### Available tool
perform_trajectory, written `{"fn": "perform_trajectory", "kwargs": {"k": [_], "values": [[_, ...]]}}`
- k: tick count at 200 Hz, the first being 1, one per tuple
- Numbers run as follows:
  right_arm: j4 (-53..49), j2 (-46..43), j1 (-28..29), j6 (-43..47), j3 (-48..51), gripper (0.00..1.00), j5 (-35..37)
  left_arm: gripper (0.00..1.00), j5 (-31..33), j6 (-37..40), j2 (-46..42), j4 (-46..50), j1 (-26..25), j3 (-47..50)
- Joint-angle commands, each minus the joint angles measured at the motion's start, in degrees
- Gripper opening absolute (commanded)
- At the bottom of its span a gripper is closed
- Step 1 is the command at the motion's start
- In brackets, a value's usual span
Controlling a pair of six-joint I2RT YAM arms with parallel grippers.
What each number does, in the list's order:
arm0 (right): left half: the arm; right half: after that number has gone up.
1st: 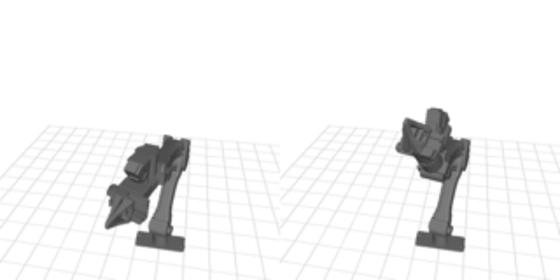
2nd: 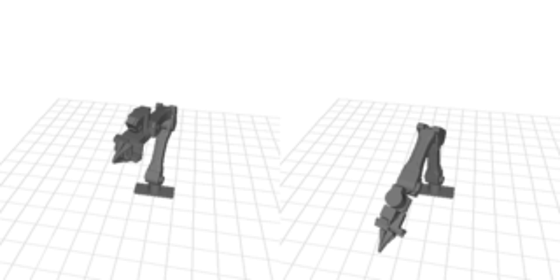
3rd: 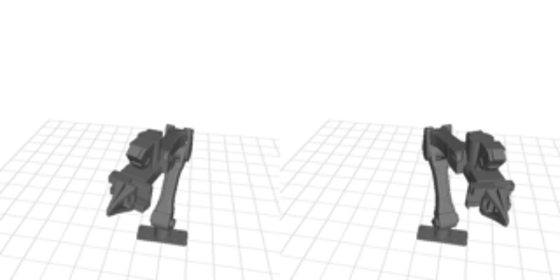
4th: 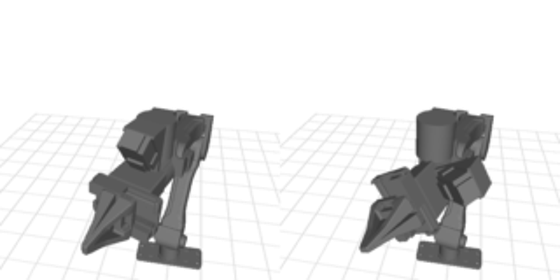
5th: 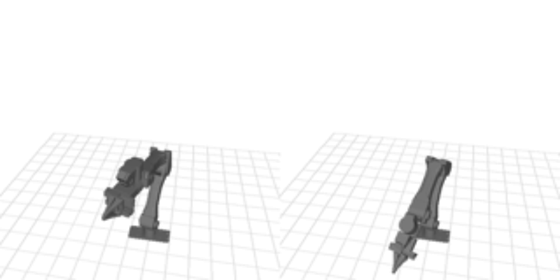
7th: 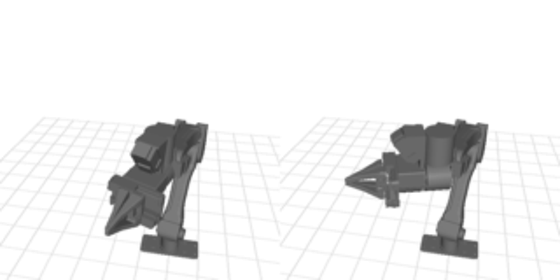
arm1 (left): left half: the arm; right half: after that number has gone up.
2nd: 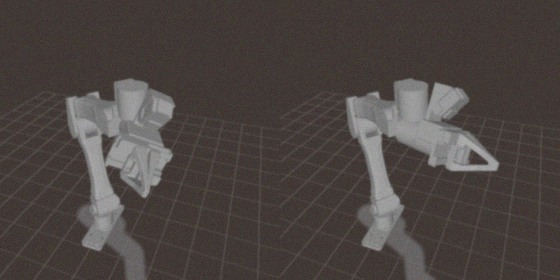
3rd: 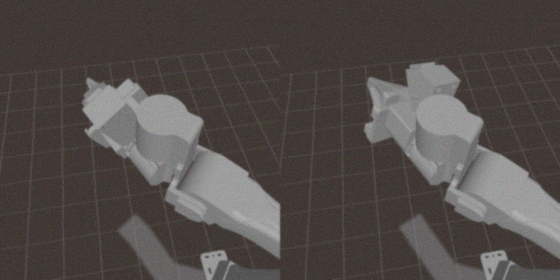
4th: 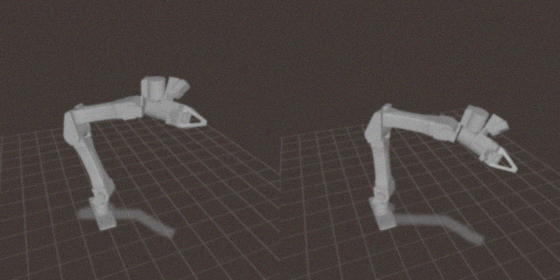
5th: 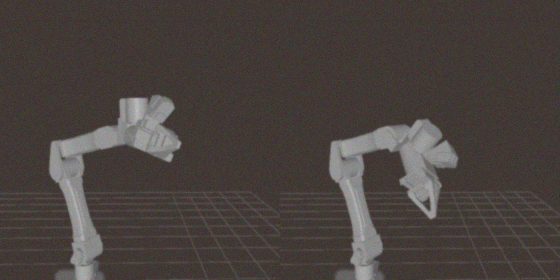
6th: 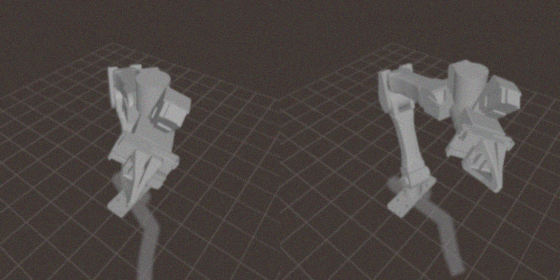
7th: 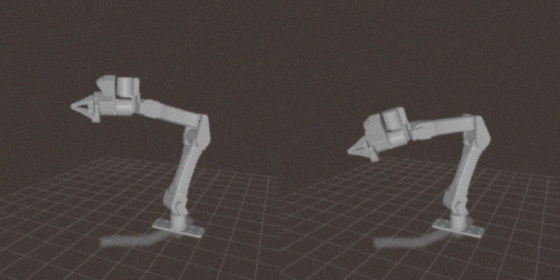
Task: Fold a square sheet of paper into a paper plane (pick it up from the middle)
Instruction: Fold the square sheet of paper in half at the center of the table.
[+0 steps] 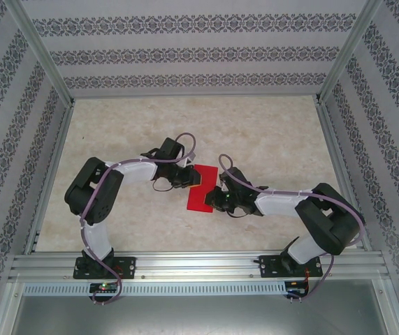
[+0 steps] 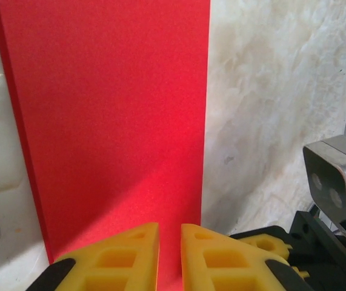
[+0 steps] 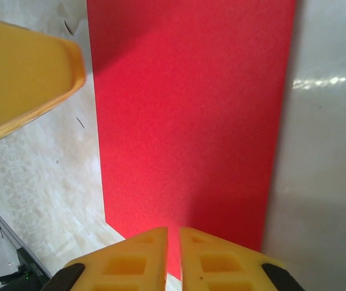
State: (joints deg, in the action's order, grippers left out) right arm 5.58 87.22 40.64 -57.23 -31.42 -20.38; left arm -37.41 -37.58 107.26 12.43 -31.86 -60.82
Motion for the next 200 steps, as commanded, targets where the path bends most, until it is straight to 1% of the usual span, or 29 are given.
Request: {"fn": "perform_trajectory", "kwargs": {"k": [1, 21, 43, 84, 102, 116, 137, 162, 186, 200], "values": [[2.1, 2.3, 0.7, -0.8, 2.3, 0.14, 1.1, 0.17, 0.5, 0.5, 1.8, -1.2, -1.0, -0.6], [2.5, 3.9, 1.3, -1.0, 3.1, 0.14, 0.9, 0.15, 1.6, 1.4, 2.7, -0.3, -1.1, -0.1], [1.3, 3.6, 1.4, -1.2, 3.0, 0.14, 1.2, 0.14, 3.0, 2.7, 3.2, 0.8, -1.2, 0.5], [-3.0, -3.8, 2.9, -0.7, 0.6, 0.15, 2.8, 0.11, 3.6, 4.0, 3.8, 1.6, -1.1, 1.1], [-3.1, -5.1, 3.0, -0.7, 1.0, 0.17, 2.9, 0.1, 3.6, 4.4, 3.8, 1.9, -1.1, 1.1], [-2.8, -4.1, 3.2, -1.2, 1.7, 0.17, 3.2, 0.1, 3.9, 4.8, 4.0, 2.3, -1.1, 1.0], [0.4, -0.8, 3.8, -2.4, 3.4, 0.16, 2.3, 0.1, 3.7, 5.0, 4.1, 2.5, -1.1, 1.1], [-0.8, 1.5, 4.1, -2.4, 3.3, 0.15, 2.2, 0.09, 4.1, 5.9, 4.0, 3.5, -1.1, 0.9], [-5.8, -3.0, 3.9, -0.7, 0.9, 0.15, 3.7, 0.08, 4.4, 6.4, 3.9, 3.8, -1.1, 1.0], [-8.5, -6.1, 2.1, 1.1, -1.4, 0.16, 4.8, 0.08, 4.6, 6.5, 3.9, 3.9, -1.1, 1.1]]}}
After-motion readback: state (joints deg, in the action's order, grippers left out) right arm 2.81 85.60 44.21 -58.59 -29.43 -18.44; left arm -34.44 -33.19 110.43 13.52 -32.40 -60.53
